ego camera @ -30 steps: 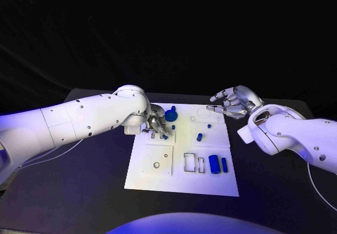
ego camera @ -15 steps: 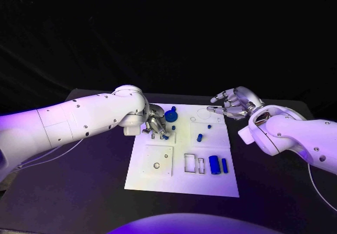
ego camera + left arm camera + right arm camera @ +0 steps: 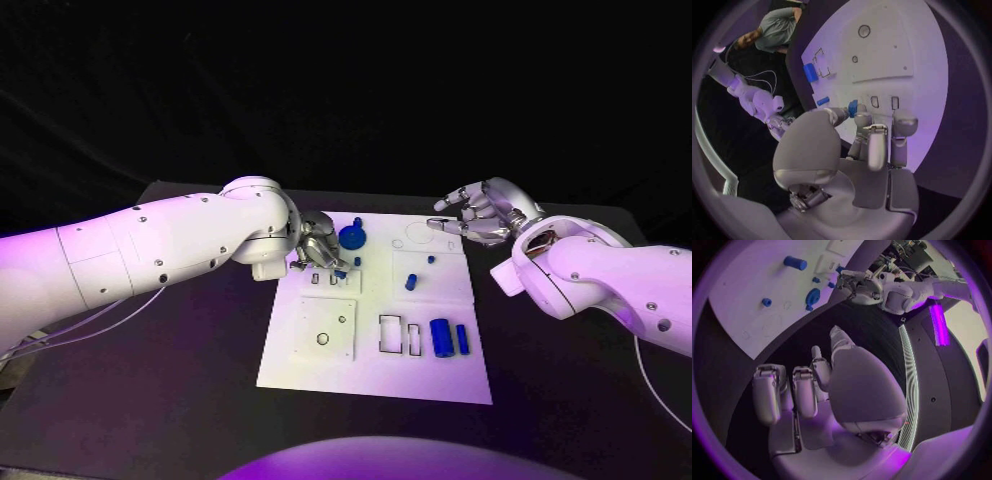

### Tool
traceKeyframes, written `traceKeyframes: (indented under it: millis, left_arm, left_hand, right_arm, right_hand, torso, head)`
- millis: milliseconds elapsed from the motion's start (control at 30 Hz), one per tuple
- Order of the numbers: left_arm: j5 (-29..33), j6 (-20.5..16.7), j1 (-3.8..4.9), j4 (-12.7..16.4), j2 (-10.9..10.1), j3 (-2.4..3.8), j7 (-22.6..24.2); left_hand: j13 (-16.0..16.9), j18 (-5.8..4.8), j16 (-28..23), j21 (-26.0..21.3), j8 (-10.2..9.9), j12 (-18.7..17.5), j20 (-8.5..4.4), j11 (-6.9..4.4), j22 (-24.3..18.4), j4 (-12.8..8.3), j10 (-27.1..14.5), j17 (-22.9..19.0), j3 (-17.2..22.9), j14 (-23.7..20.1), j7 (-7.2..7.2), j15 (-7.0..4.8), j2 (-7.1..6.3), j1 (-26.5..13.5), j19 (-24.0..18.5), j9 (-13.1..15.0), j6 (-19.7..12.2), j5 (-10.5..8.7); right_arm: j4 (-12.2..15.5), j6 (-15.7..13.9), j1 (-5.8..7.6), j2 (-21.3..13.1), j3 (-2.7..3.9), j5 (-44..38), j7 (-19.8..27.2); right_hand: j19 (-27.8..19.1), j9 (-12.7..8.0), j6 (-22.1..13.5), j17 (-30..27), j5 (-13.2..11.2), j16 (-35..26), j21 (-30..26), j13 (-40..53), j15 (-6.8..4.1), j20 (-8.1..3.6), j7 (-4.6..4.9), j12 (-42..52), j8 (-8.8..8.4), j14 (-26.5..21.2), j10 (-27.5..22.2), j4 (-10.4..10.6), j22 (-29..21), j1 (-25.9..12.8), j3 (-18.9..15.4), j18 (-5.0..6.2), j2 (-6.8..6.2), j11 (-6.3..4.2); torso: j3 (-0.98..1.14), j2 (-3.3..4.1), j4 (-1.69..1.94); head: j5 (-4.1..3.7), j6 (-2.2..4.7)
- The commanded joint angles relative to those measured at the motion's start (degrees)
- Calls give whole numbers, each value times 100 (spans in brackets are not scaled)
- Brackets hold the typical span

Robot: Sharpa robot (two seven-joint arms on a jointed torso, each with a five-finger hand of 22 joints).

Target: Assemble the parts on the task board

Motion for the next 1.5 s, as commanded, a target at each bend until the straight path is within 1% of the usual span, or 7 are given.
traceKeyframes:
  millis: [33, 333, 600, 700, 900, 1133, 1500]
  left_arm:
    - [-225, -539, -37, 89, -33, -8, 99]
    - [-605, -975, -224, 245, -152, -25, 112]
    - [-774, -1029, -342, 197, -157, -34, 96]
    - [-818, -1021, -372, 184, -156, -36, 90]
    - [-851, -883, -395, 175, -163, -37, 71]
    - [-921, -768, -402, 172, -167, -37, 52]
    - [-1009, -585, -403, 179, -179, -37, 29]
  left_hand:
    - [39, -59, 31, 39, 24, 31, 3, -6, 68, -996, 73, 681, 1058, 363, -28, -59, -14, -74, 73, 70, 42, 39]
    - [186, -89, 59, 119, 27, 95, -35, -53, 235, -1122, 261, 796, 1319, 411, -72, -104, -152, -246, 195, 135, 158, 108]
    - [186, -89, 59, 120, 27, 92, -41, -59, 234, -1140, 273, 797, 1356, 413, -78, -110, -173, -271, 197, 144, 172, 121]
    - [192, -89, 59, 120, 27, 95, -41, -59, 233, -1141, 276, 797, 1358, 413, -78, -110, -174, -273, 197, 144, 173, 122]
    - [198, -92, 58, 127, 26, 95, -44, -64, 248, -1153, 288, 795, 1385, 413, -82, -115, -184, -294, 207, 150, 185, 131]
    - [224, -94, 58, 132, 27, 105, -49, -71, 258, -1182, 316, 798, 1433, 415, -89, -122, -204, -329, 216, 162, 204, 162]
    - [253, -97, 57, 138, 30, 117, -53, -80, 269, -1221, 348, 800, 1484, 417, -98, -131, -236, -383, 225, 180, 226, 213]
  right_arm:
    - [7, 62, -6, -8, 0, -67, 24]
    - [8, 53, -8, -26, -1, -120, 41]
    - [8, 51, -12, -32, -2, -148, 43]
    - [6, 51, -13, -34, -2, -154, 44]
    - [4, 53, -15, -38, -2, -158, 43]
    - [3, 54, -16, -39, -3, -159, 45]
    - [-3, 64, -17, -39, -3, -159, 41]
  right_hand:
    - [256, -6, 22, 815, 34, -17, -25, -4, 17, 36, 1, -26, 39, 451, -42, 15, 1112, -8, -11, 34, 43, -15]
    - [256, -6, 22, 815, 34, -17, -25, -4, 17, 36, 1, -26, 39, 451, -42, 15, 1112, -8, -11, 34, 43, -15]
    - [251, -6, 22, 811, 41, -18, -35, -13, 17, 36, 1, -33, 43, 450, -48, 19, 1105, -20, -14, 37, 43, -15]
    - [251, -6, 22, 811, 41, -18, -35, -13, 17, 36, 1, -33, 43, 450, -48, 19, 1105, -20, -14, 37, 43, -15]
    - [251, -6, 22, 811, 41, -18, -35, -13, 17, 36, 1, -33, 43, 450, -48, 19, 1105, -20, -14, 37, 43, -15]
    - [253, -7, 24, 808, 48, -19, -33, -11, 16, 36, 0, -32, 47, 450, -46, 21, 1107, -29, -16, 36, 45, -16]
    - [253, -7, 24, 808, 48, -19, -33, -11, 16, 36, 0, -32, 47, 450, -46, 21, 1107, -29, -16, 36, 45, -16]
  torso:
    - [-3, -10, 4]
    - [-5, -8, -5]
    - [-2, 1, -14]
    - [-8, 2, -19]
    - [-1, 4, -20]
    - [-6, 5, -19]
    - [-3, 1, -16]
  head:
    - [14, -19]
    - [34, -33]
    - [50, -34]
    - [50, -35]
    - [77, -48]
    - [63, -57]
    - [53, -80]
